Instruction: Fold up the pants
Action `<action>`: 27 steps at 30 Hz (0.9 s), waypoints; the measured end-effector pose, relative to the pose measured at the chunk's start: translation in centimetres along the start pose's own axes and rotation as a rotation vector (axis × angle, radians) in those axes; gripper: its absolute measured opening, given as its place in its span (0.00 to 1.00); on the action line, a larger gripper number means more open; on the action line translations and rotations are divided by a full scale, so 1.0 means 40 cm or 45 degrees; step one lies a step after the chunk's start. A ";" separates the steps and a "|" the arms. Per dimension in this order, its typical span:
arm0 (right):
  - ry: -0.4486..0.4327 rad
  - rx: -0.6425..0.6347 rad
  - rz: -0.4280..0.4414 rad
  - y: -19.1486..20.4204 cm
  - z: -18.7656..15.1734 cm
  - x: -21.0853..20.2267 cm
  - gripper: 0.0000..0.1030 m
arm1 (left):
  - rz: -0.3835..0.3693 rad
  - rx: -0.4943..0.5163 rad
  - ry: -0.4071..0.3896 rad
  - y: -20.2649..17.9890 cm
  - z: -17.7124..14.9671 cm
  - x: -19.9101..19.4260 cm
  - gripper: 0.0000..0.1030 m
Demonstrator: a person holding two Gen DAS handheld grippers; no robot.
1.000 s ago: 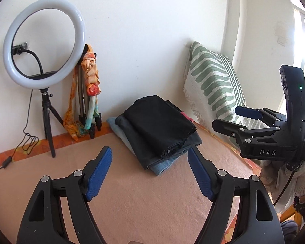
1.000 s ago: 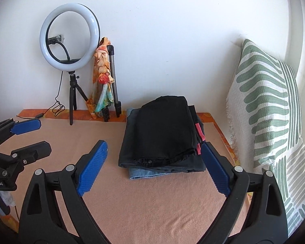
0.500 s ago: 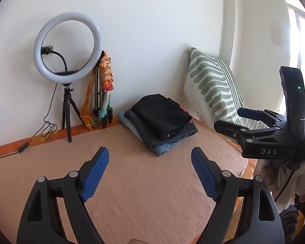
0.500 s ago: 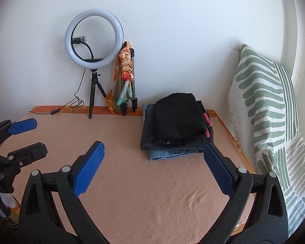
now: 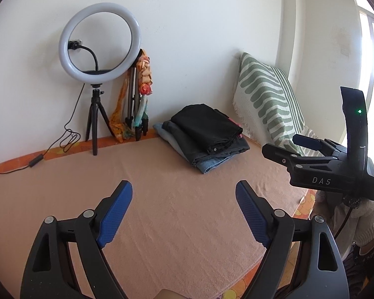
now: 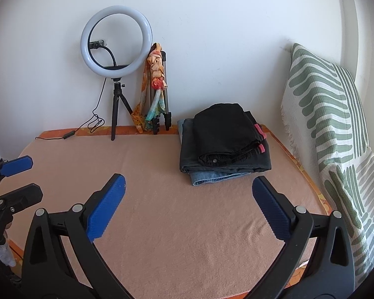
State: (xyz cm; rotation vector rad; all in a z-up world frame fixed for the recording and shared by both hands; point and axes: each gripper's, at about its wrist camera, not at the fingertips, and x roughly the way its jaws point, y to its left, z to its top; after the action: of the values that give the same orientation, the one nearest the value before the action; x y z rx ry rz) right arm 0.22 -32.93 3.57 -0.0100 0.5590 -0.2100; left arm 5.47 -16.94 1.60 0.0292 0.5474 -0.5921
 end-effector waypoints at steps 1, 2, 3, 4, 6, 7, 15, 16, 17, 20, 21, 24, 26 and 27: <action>0.004 0.008 0.000 -0.002 -0.004 0.004 1.00 | 0.013 0.009 0.004 0.001 -0.002 0.004 0.82; 0.010 0.014 0.001 -0.003 -0.008 0.010 1.00 | 0.032 0.014 0.005 0.003 -0.006 0.007 0.82; 0.013 0.019 -0.001 -0.005 -0.011 0.015 1.00 | 0.050 0.015 0.003 0.006 -0.009 0.008 0.82; 0.016 0.021 -0.003 -0.007 -0.014 0.020 1.00 | 0.063 0.013 0.000 0.010 -0.013 0.010 0.82; 0.014 0.024 -0.010 -0.010 -0.021 0.026 1.00 | 0.075 0.000 0.001 0.019 -0.020 0.013 0.82; 0.012 0.029 -0.015 -0.013 -0.025 0.028 1.00 | 0.076 -0.011 -0.001 0.025 -0.023 0.014 0.82; 0.026 0.024 -0.024 -0.014 -0.043 0.044 1.00 | 0.081 -0.021 0.014 0.040 -0.036 0.014 0.82; 0.026 0.028 -0.023 -0.014 -0.044 0.044 1.00 | 0.082 -0.019 0.012 0.040 -0.037 0.012 0.82; 0.028 0.034 -0.021 -0.013 -0.044 0.045 1.00 | 0.083 -0.015 0.011 0.039 -0.038 0.011 0.82; 0.034 0.042 -0.018 -0.013 -0.046 0.049 1.00 | 0.083 -0.005 0.015 0.037 -0.043 0.010 0.82; 0.034 0.043 -0.019 -0.013 -0.047 0.050 1.00 | 0.084 -0.003 0.015 0.037 -0.044 0.009 0.82; 0.035 0.050 -0.021 -0.016 -0.049 0.052 1.00 | 0.085 -0.007 0.023 0.037 -0.044 0.011 0.82; 0.037 0.059 -0.024 -0.022 -0.051 0.052 1.00 | 0.080 -0.009 0.026 0.040 -0.042 0.013 0.82; 0.037 0.065 -0.027 -0.026 -0.052 0.052 1.00 | 0.082 -0.007 0.026 0.038 -0.042 0.012 0.82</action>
State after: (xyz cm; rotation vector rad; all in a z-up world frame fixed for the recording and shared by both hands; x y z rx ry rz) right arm 0.66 -34.25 0.77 0.0364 0.5823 -0.2450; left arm 5.83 -15.62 -0.27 0.0474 0.5657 -0.5283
